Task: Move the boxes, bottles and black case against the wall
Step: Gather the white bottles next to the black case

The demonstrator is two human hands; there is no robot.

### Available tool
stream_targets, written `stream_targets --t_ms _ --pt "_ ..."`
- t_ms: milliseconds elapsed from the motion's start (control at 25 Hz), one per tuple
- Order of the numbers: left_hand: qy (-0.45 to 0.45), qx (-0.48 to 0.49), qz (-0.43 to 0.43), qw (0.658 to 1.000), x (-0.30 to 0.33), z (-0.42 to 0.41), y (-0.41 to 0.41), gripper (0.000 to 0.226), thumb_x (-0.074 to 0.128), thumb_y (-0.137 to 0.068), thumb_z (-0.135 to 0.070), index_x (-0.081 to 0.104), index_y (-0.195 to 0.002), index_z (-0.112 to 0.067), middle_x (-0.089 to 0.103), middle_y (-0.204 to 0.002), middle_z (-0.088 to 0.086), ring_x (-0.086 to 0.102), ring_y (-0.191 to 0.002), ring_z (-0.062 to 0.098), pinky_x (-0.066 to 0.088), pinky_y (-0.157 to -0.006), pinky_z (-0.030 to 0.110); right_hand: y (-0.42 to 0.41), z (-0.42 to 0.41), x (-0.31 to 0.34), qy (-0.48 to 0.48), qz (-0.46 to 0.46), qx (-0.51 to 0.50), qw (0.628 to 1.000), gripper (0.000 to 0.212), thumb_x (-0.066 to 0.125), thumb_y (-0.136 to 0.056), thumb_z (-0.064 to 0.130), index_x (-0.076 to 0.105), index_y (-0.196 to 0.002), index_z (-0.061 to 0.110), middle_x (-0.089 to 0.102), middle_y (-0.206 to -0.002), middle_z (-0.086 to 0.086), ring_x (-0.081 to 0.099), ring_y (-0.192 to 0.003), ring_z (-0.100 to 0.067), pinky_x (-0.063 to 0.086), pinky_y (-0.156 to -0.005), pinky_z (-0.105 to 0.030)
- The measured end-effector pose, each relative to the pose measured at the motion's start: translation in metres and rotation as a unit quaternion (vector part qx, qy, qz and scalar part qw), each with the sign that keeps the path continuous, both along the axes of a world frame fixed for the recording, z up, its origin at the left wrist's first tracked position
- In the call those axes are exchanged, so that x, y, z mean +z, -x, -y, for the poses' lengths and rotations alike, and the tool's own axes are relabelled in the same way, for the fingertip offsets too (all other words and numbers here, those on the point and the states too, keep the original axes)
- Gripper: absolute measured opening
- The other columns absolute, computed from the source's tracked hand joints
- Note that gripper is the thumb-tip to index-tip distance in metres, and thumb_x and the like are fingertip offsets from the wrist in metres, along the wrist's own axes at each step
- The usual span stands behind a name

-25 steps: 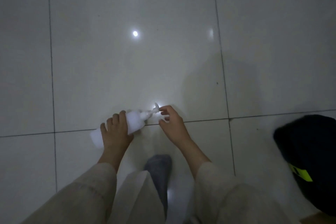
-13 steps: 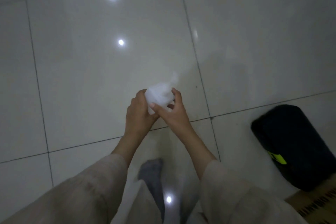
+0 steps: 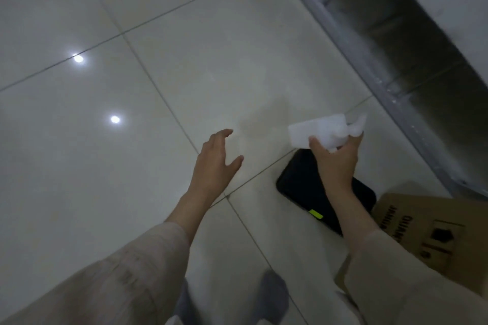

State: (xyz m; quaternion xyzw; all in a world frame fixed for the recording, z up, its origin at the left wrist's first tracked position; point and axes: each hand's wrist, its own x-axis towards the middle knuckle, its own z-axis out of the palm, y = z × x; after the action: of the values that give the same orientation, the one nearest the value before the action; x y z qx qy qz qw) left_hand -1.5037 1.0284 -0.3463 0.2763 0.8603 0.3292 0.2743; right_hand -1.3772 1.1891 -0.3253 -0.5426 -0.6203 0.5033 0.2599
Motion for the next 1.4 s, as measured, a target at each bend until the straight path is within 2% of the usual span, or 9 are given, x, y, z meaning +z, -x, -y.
stream_targets --t_ms 120,240,560,760,880,1000,1160,1280,1400 --pt "0.001 -0.037 -0.001 0.999 -0.007 -0.030 -0.017 0.052 0.056 -0.088 -0.023 0.037 -0.135 -0.012 0.045 -0.138 0.007 0.040 -0.128 0.024 0.027 -0.096 0.022 -0.042 -0.043 -0.008 -0.014 0.000 -0.094 0.995 0.068 0.070 -0.077 0.008 0.028 -0.125 0.031 0.044 -0.120 0.005 0.046 -0.112 -0.010 0.040 -0.082 -0.001" --pt "0.012 -0.079 0.016 0.997 -0.017 -0.056 -0.038 0.047 0.054 -0.090 -0.021 0.039 -0.134 -0.013 0.045 -0.136 0.007 0.040 -0.127 0.023 0.026 -0.094 0.021 -0.080 -0.069 -0.027 0.015 0.023 -0.149 0.988 0.071 0.071 -0.076 0.006 0.030 -0.131 0.022 0.044 -0.122 0.002 0.045 -0.112 -0.013 0.037 -0.097 -0.022" --pt "0.046 -0.144 0.021 0.988 -0.034 -0.085 -0.057 0.036 0.052 -0.090 -0.016 0.049 -0.126 -0.012 0.051 -0.130 0.009 0.045 -0.123 0.025 0.032 -0.097 0.025 -0.107 -0.093 -0.077 0.083 0.144 -0.114 0.979 0.064 0.068 -0.077 0.006 0.035 -0.131 0.010 0.046 -0.131 -0.017 0.047 -0.119 -0.033 0.047 -0.097 -0.046" --pt "0.054 -0.156 0.021 0.986 -0.016 -0.096 -0.060 0.033 0.050 -0.092 -0.015 0.049 -0.125 -0.012 0.049 -0.131 0.009 0.045 -0.124 0.024 0.030 -0.095 0.021 -0.105 -0.097 -0.060 0.162 0.096 -0.127 0.974 0.069 0.060 -0.083 0.010 0.021 -0.140 0.019 0.040 -0.139 -0.013 0.044 -0.123 -0.030 0.045 -0.101 -0.049" --pt "0.050 -0.173 0.025 0.983 0.010 -0.096 -0.067 0.032 0.050 -0.091 -0.014 0.051 -0.123 -0.012 0.050 -0.130 0.010 0.046 -0.123 0.024 0.031 -0.096 0.022 -0.114 -0.070 -0.024 0.244 0.043 -0.127 0.961 0.070 0.058 -0.088 0.015 0.016 -0.143 0.024 0.037 -0.138 -0.008 0.046 -0.116 -0.022 0.047 -0.099 -0.041" --pt "0.036 -0.198 0.027 0.979 0.046 -0.095 -0.076 0.031 0.050 -0.091 -0.013 0.052 -0.122 -0.012 0.052 -0.128 0.009 0.047 -0.121 0.023 0.031 -0.096 0.022 -0.128 -0.038 0.020 0.302 0.054 -0.050 0.950 0.053 0.057 -0.089 0.017 0.034 -0.137 0.015 0.039 -0.141 -0.010 0.046 -0.121 -0.023 0.047 -0.095 -0.036" --pt "0.003 -0.237 0.022 0.971 0.105 -0.094 -0.088 0.030 0.050 -0.091 -0.011 0.053 -0.121 -0.012 0.053 -0.126 0.008 0.048 -0.119 0.021 0.031 -0.093 0.018 -0.149 -0.006 0.076 0.260 0.103 0.047 0.959 0.039 0.056 -0.089 0.019 0.048 -0.127 0.013 0.047 -0.136 -0.009 0.044 -0.126 -0.019 0.041 -0.105 -0.040" --pt "-0.009 -0.288 0.014 0.957 0.151 -0.086 -0.106 0.029 0.049 -0.092 -0.011 0.054 -0.121 -0.012 0.054 -0.125 0.007 0.049 -0.116 0.019 0.030 -0.089 0.015 -0.171 0.018 0.125 0.224 0.069 -0.002 0.972 0.034 0.054 -0.090 0.018 0.051 -0.123 0.014 0.050 -0.129 -0.004 0.045 -0.123 -0.017 0.043 -0.103 -0.038" --pt "-0.018 -0.349 0.008 0.937 0.188 -0.073 -0.134 0.028 0.050 -0.091 -0.010 0.055 -0.118 -0.010 0.057 -0.122 0.008 0.052 -0.112 0.019 0.031 -0.086 0.012 -0.198 0.051 0.168 0.204 0.013 -0.073 0.976 0.029 0.054 -0.090 0.017 0.054 -0.119 0.015 0.052 -0.114 0.002 0.049 -0.112 -0.014 0.045 -0.089 -0.029"
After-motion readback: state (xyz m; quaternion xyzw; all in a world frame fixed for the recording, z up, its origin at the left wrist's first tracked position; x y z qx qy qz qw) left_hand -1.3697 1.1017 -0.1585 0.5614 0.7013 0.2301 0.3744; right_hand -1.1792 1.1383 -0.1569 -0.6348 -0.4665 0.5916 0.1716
